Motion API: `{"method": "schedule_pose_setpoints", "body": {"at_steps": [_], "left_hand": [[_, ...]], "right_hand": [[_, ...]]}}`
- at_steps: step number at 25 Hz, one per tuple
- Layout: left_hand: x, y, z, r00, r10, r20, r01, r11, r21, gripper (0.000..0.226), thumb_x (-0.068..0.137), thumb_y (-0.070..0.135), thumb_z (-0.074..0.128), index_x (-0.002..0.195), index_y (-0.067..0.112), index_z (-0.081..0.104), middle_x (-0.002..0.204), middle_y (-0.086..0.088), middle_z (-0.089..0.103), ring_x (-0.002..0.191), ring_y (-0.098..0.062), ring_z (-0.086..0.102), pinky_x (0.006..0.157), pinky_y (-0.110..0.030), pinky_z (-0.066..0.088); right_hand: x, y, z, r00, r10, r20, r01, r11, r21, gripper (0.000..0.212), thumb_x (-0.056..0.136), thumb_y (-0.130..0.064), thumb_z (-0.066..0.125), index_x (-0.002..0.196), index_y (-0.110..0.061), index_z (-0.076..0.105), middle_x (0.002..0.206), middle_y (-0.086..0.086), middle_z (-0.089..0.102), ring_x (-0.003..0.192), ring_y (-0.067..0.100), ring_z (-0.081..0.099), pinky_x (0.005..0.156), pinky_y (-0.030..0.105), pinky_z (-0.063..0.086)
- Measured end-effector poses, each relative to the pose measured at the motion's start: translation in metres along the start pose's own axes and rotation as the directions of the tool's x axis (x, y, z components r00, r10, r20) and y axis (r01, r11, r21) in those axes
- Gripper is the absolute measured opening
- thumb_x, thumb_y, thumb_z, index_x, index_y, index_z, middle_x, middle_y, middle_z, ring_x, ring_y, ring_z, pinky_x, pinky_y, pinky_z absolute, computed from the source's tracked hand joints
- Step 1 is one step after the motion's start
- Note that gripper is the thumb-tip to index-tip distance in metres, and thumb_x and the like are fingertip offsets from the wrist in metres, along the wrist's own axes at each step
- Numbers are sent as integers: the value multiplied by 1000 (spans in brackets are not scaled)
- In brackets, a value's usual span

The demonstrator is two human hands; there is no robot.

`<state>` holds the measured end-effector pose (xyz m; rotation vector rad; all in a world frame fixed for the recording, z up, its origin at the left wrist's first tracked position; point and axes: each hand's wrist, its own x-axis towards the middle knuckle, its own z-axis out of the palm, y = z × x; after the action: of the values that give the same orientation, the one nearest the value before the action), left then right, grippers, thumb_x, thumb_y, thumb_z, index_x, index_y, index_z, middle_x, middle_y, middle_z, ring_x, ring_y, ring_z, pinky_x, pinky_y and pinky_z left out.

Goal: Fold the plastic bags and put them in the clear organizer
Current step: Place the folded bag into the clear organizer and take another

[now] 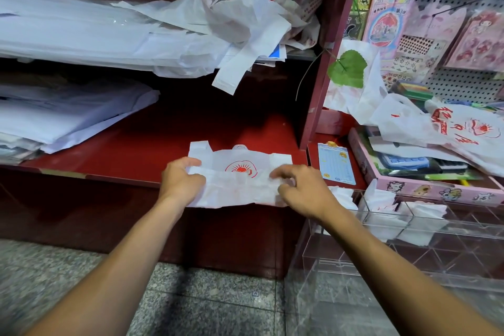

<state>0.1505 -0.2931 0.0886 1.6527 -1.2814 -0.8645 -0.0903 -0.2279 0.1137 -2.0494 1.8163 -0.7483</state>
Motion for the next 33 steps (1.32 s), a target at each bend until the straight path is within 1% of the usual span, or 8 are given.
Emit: {"method": "schedule_pose_setpoints", "body": {"at_steps": [4,8,13,16,20,22,25,33], "left_hand": [[1,-2,1,998,69,-12,-65,975,212,59,75,-5,58,132,14,59,144,-7,50,118,-24,54,91,-29,46],[-6,6,6,946,281,164,-324,757,568,66,77,-6,56,132,30,58,151,8,40,134,-23,32,100,-39,26],[-6,2,9,925,278,258,-374,789,488,56,79,-7,49,116,30,70,130,11,62,123,-19,49,103,-34,36],[-4,-2,7,922,295,252,-381,812,442,55,80,-9,46,111,28,73,126,10,64,118,-20,54,103,-36,40],[0,-6,6,918,294,267,-388,810,439,55,80,-8,47,111,29,74,125,12,65,116,-20,55,98,-36,44],[2,-8,6,914,299,275,-396,804,444,55,79,-7,48,111,30,74,126,13,64,117,-20,55,98,-36,44],[3,-8,7,920,293,261,-383,817,430,54,82,-6,48,111,31,74,136,11,59,125,-19,51,103,-36,41],[1,-10,9,925,289,248,-371,833,411,52,85,-6,48,110,31,75,139,8,57,131,-18,47,109,-33,36]], "right_hand": [[4,-8,-6,940,340,-6,-272,762,588,41,78,-16,44,114,-28,59,85,3,72,76,18,61,74,33,48],[2,-6,-2,984,178,30,-180,971,154,29,76,-3,49,84,-19,72,83,-2,71,84,21,65,74,32,52],[6,-7,5,987,145,65,-157,953,257,44,71,14,40,61,-17,70,116,2,69,115,14,59,96,23,42],[5,-4,0,993,101,-58,-94,988,124,32,69,-3,40,65,-22,66,79,-7,67,83,16,61,74,27,46],[2,-4,-4,990,109,93,-115,991,63,23,67,-4,39,47,-10,50,54,6,47,56,14,44,56,30,42],[2,-4,-3,979,111,169,-135,981,139,36,70,7,38,66,0,73,90,4,72,89,10,63,82,25,52],[4,3,-3,985,89,150,-102,992,79,51,77,16,36,102,-2,76,149,2,46,142,14,36,110,18,27],[16,19,5,999,54,-5,-54,988,-144,31,80,4,45,89,-13,69,103,0,64,99,26,59,83,37,48]]}}
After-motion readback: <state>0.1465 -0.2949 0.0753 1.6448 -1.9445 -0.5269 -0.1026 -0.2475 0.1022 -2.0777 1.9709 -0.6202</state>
